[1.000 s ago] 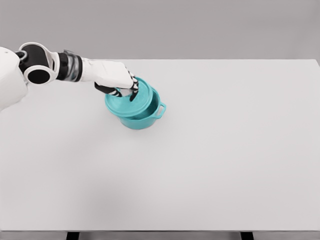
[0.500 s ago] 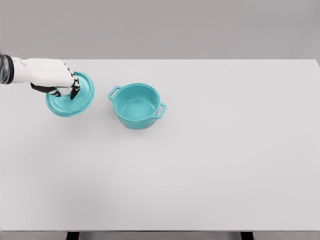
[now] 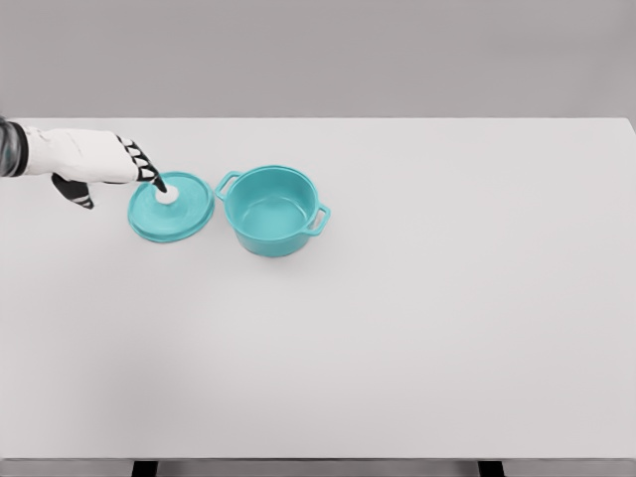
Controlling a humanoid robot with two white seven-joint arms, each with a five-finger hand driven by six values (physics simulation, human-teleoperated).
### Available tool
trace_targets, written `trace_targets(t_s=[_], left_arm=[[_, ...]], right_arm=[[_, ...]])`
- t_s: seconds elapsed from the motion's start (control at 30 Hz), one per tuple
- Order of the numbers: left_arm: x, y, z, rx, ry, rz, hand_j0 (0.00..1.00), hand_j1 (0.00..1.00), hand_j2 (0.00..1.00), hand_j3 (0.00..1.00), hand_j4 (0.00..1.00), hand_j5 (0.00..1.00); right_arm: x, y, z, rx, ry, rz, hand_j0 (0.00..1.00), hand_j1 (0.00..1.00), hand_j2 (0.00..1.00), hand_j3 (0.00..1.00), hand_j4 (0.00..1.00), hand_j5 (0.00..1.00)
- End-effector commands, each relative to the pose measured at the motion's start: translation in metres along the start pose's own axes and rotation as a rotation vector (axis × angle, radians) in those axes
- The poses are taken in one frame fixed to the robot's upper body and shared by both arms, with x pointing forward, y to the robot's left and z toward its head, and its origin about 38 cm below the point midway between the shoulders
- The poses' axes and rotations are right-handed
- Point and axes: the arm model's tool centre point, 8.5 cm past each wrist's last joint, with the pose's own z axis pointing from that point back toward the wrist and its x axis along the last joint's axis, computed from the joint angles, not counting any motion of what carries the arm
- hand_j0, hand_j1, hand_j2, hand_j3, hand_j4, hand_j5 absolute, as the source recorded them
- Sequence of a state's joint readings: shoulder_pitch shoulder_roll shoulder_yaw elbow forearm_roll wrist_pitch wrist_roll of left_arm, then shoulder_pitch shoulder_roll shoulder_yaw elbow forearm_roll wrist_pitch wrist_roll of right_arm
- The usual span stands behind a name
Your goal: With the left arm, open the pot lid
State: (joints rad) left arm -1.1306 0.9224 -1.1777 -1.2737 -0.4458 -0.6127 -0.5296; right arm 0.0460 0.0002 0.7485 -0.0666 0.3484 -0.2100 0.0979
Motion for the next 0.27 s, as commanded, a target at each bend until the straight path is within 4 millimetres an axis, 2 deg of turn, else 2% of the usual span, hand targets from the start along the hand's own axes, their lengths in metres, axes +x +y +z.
trace_targets(t_s=[0.0, 0.07, 0.13, 0.23], left_arm=[[-0.006, -0.004, 0.005, 0.001, 0.017, 0.023, 1.00, 1.00, 1.00, 1.00, 1.00, 1.00], [-0.009, -0.014, 0.011, 0.006, 0.016, 0.070, 1.00, 1.00, 1.00, 1.00, 1.00, 1.00], [-0.029, -0.032, 0.025, -0.007, 0.073, 0.141, 1.00, 1.00, 1.00, 1.00, 1.00, 1.00], [-0.042, -0.047, 0.031, -0.032, 0.118, 0.182, 1.00, 1.00, 1.00, 1.00, 1.00, 1.00]], right_arm=[[0.000, 0.000, 0.000, 0.000, 0.001, 0.000, 1.00, 1.00, 1.00, 1.00, 1.00, 1.00], [0.000, 0.000, 0.000, 0.000, 0.001, 0.000, 1.00, 1.00, 1.00, 1.00, 1.00, 1.00], [0.000, -0.001, 0.000, -0.001, 0.000, 0.000, 1.00, 1.00, 1.00, 1.00, 1.00, 1.00], [0.000, -0.001, 0.000, -0.001, 0.000, 0.000, 1.00, 1.00, 1.00, 1.00, 1.00, 1.00]])
